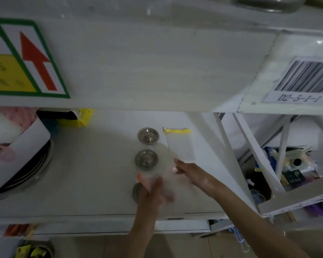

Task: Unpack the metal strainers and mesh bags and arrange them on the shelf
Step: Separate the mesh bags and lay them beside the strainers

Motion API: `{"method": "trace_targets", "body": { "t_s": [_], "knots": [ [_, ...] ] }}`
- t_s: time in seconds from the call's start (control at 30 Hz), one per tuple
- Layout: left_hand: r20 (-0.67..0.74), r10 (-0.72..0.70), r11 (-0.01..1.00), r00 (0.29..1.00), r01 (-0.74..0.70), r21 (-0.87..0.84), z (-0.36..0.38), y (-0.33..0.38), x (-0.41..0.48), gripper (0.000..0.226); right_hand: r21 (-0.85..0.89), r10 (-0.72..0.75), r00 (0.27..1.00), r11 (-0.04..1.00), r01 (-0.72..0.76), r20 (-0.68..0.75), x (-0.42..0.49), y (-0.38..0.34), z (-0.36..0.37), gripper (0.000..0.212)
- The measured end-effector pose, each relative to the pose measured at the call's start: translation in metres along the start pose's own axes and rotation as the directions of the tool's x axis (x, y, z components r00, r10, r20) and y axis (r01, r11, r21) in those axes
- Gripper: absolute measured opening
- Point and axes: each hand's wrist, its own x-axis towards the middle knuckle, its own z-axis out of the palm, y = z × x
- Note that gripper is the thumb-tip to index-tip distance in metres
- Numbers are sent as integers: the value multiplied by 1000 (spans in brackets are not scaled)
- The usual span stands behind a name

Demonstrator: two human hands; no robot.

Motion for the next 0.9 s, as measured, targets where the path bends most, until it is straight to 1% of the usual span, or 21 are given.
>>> {"method": "trace_targets", "body": {
  "t_s": [0.03,0.13,0.2,0.27,0.33,0.4,0.43,0.47,0.53,0.57,0.63,0.7,0.8,0.9],
  "knots": [
    [-12,8,1000,1000,-8,8,3,2,-1,22,19,-3,999,1000,4,-32,-6,4,-2,50],
    [-32,14,1000,999,-14,-11,8,5,-3,21,62,-167,975,982,177,-149,-21,13,-7,29],
    [-51,4,1000,999,-5,-18,12,6,-3,20,46,-233,958,969,244,-167,-26,17,-8,33],
    [-61,17,1000,998,-17,-8,15,5,-3,17,9,-293,940,954,299,-174,-26,20,-6,28],
    [-71,25,1000,997,-26,-12,17,7,-3,18,-64,-375,898,927,370,-231,-26,23,-4,18],
    [-62,33,999,998,-34,-6,17,11,-3,19,-135,-453,843,892,432,-290,-24,24,-5,14],
    [-55,34,999,998,-35,-5,16,12,-2,19,-116,-462,832,886,449,-307,-25,23,-6,14],
    [-45,39,999,998,-39,0,15,13,-1,20,-55,-435,844,896,442,-314,-25,21,-9,14],
    [-44,71,997,996,-70,32,10,12,3,29,129,-348,902,912,389,-255,-28,18,-14,17],
    [-48,84,995,995,-81,61,7,10,6,35,165,-330,924,917,362,-193,-29,18,-16,19],
    [-43,96,990,994,-91,112,4,11,8,42,68,-316,947,945,320,-64,-32,19,-20,21],
    [-7,103,985,995,-101,139,4,12,10,45,50,-303,952,952,302,28,-34,20,-20,22],
    [51,115,972,992,-123,202,8,15,8,48,51,-306,951,951,304,40,-35,19,-21,37],
    [49,130,961,990,-138,239,11,18,11,47,78,-327,945,943,324,21,-36,17,-20,41]
  ]
}}
